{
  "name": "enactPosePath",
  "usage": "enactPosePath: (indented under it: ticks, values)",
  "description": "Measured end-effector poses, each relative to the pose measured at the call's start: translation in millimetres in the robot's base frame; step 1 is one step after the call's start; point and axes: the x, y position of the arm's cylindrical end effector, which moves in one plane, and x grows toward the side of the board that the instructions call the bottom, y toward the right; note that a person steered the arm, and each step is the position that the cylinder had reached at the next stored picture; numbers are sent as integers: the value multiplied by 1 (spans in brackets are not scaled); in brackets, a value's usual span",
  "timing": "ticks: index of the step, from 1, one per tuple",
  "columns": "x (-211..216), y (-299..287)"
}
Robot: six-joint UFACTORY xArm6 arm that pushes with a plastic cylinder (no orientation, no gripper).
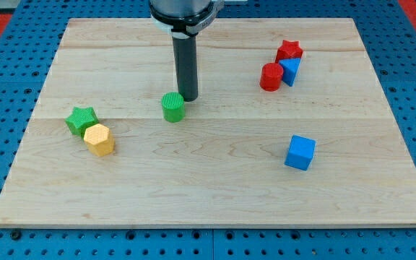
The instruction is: Place the green circle right to the yellow hexagon
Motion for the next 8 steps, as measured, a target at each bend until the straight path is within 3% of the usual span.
enactPosePath:
  ticks: [1, 2, 3, 4, 8]
  values:
    - [12, -2]
    - [-18, -22]
    - [-18, -44]
    - [6, -44]
    - [35, -2]
